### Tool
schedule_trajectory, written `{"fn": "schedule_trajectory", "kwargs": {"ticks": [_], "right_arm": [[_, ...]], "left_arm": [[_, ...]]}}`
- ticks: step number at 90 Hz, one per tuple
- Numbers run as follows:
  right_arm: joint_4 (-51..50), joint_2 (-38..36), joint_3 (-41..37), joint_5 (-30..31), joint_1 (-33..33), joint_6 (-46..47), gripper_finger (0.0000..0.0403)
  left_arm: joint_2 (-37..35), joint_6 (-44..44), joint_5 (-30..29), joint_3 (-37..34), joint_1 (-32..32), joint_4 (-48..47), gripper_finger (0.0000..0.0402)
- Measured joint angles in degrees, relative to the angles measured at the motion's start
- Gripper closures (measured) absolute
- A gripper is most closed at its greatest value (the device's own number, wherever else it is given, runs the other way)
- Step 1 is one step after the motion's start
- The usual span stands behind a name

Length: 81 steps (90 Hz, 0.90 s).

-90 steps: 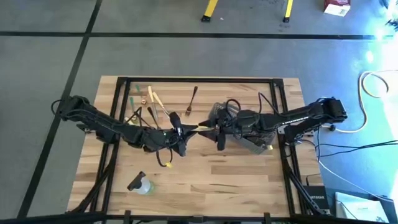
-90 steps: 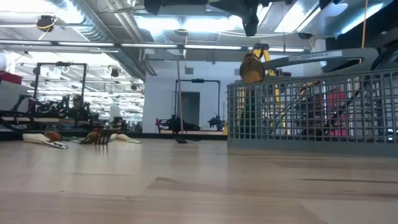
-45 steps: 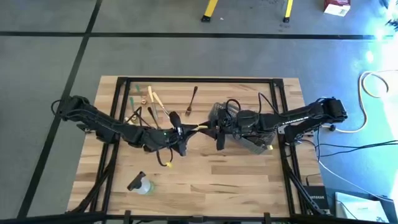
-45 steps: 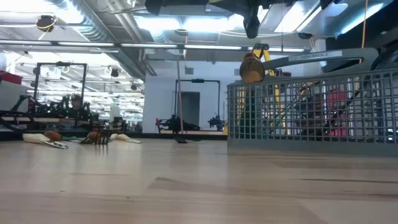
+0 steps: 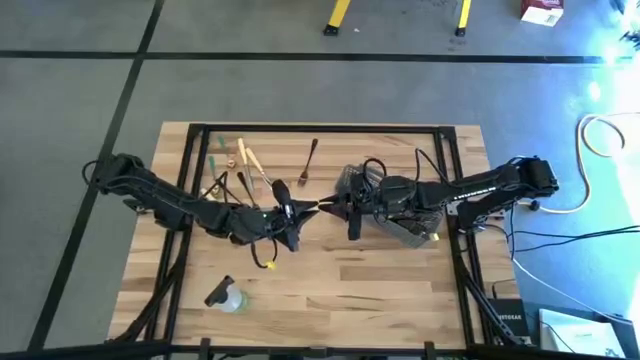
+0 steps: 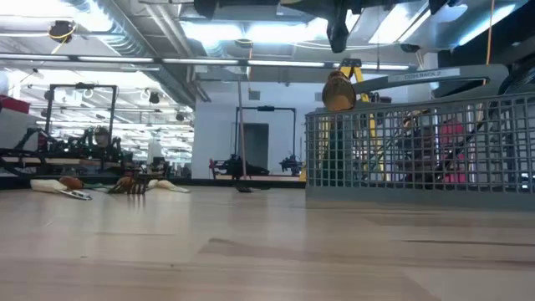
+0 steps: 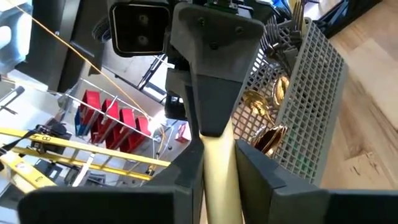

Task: Sort silverware
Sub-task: Put the silver knife into the cutlery rack

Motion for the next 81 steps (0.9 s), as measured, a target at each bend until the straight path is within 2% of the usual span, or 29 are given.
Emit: {"fn": "schedule_trajectory", "kwargs": {"ticks": [22, 35, 48, 63, 81], "right_arm": [[-1.24, -0.50, 0.00, 0.00, -0.26, -1.52, 0.0372], [-5.49, -3.47, 0.00, -1.09, -1.83, -2.44, 0.0372], [-11.04, -8.51, 0.00, -1.15, -3.07, -3.60, 0.0372], [-21.20, -17.27, 0.00, 1.19, -4.15, -6.37, 0.0372], [-41.99, -27.47, 3.32, 4.42, -4.30, -7.76, 0.0372]], "left_arm": [[0.02, 0.50, 0.15, -0.01, -0.16, 1.31, 0.0275], [0.07, 3.23, -0.69, -0.02, -2.39, 8.02, 0.0218], [0.04, 8.72, -4.18, -0.02, -4.48, 13.95, 0.0162], [0.04, 8.12, -4.46, -0.02, -7.43, 18.73, 0.0121], [0.04, -0.20, -4.59, 0.00, -10.02, 18.02, 0.0115]]}}
